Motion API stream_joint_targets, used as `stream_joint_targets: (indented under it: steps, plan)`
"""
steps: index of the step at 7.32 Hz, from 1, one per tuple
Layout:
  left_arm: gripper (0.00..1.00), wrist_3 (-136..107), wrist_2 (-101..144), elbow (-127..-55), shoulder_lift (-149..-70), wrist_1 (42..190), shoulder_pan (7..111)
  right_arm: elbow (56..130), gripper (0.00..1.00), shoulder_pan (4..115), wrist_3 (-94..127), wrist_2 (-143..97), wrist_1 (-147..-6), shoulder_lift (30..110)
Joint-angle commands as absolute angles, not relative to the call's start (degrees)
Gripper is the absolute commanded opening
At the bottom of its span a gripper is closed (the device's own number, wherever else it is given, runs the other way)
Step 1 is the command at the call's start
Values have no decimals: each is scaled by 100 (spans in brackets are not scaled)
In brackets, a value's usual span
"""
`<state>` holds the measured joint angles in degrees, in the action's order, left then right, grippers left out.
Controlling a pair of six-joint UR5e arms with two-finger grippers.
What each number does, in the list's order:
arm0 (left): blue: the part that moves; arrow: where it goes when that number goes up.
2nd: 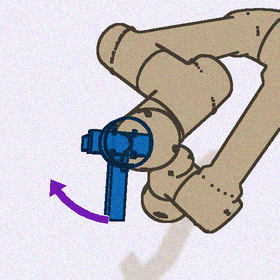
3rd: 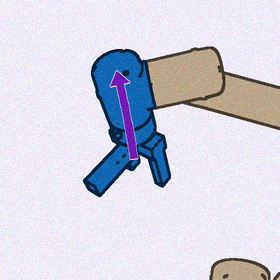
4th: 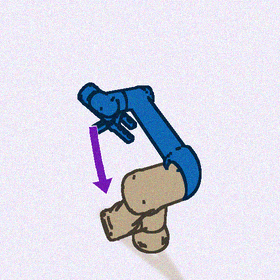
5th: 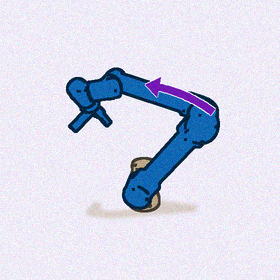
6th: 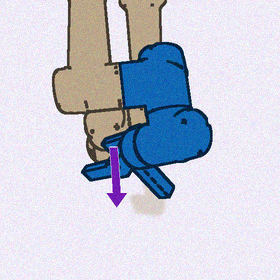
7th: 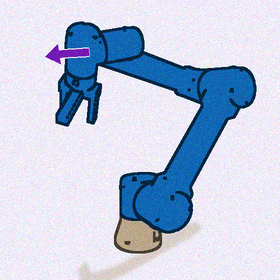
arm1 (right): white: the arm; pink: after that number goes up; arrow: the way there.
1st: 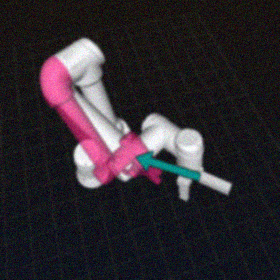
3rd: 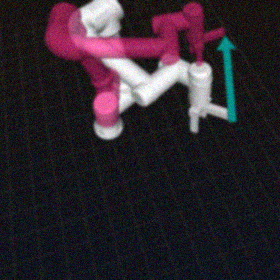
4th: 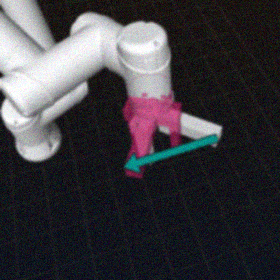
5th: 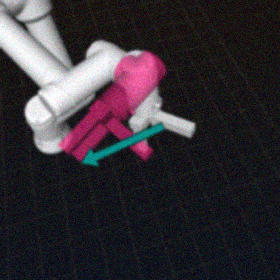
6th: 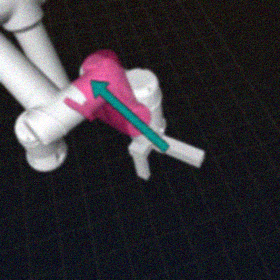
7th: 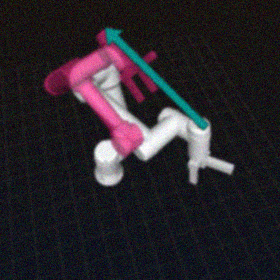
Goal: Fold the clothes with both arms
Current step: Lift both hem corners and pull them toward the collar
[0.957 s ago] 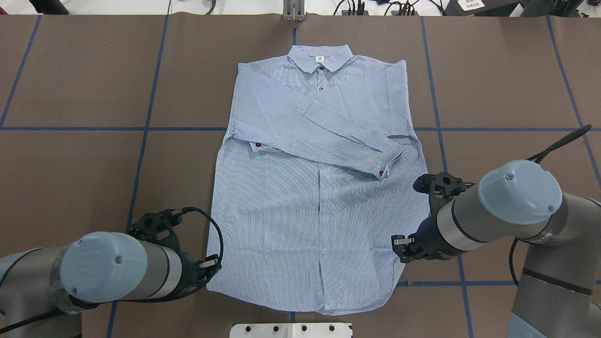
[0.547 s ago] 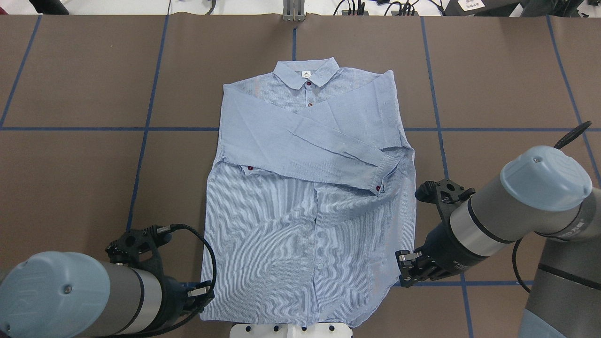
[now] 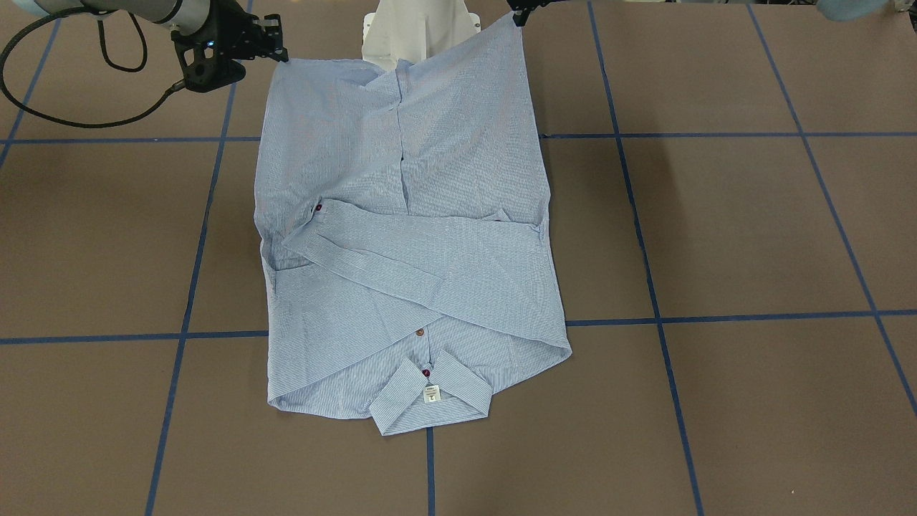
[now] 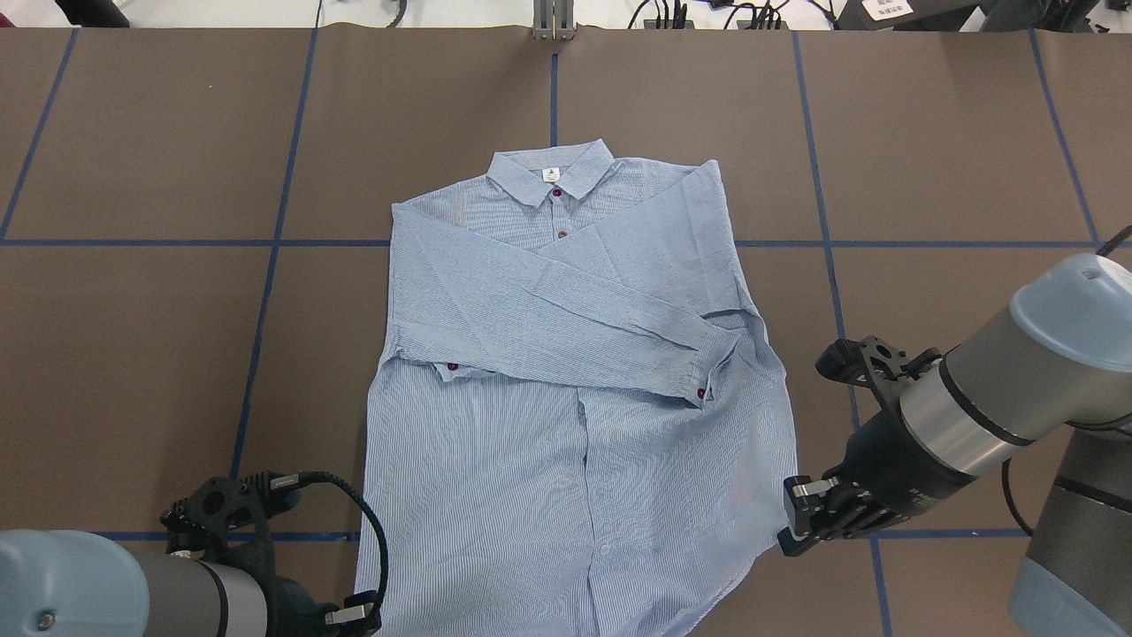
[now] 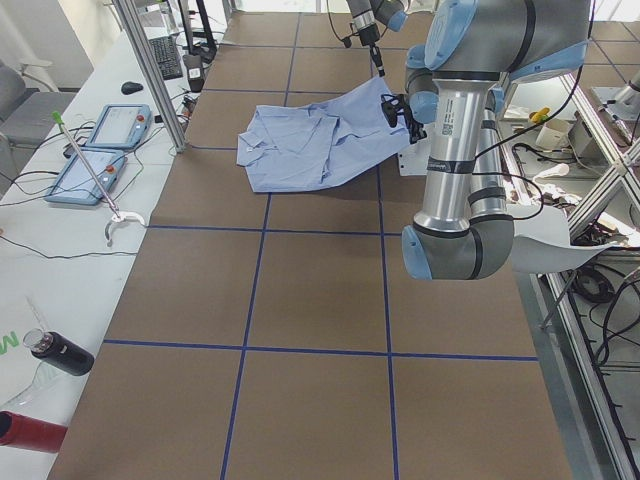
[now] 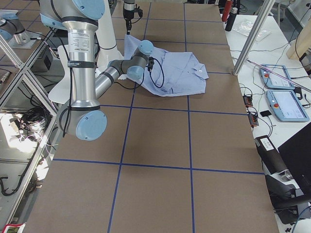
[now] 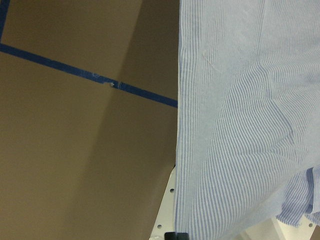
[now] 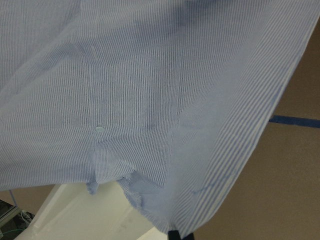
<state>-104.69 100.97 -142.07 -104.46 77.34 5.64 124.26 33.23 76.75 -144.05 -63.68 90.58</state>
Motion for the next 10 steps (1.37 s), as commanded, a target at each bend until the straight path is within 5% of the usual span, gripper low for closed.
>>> stream_joint_targets:
  steps: [1,10]
  plan:
    - [0,-10145,10099,-13889,-10424,7682,876,11632,0,3752,7673,-14704,-5347,9202]
    - [0,-9888,10318,-13255,-10432,7734,1248,11294,0,3823,7761,-14563,-5282,9176]
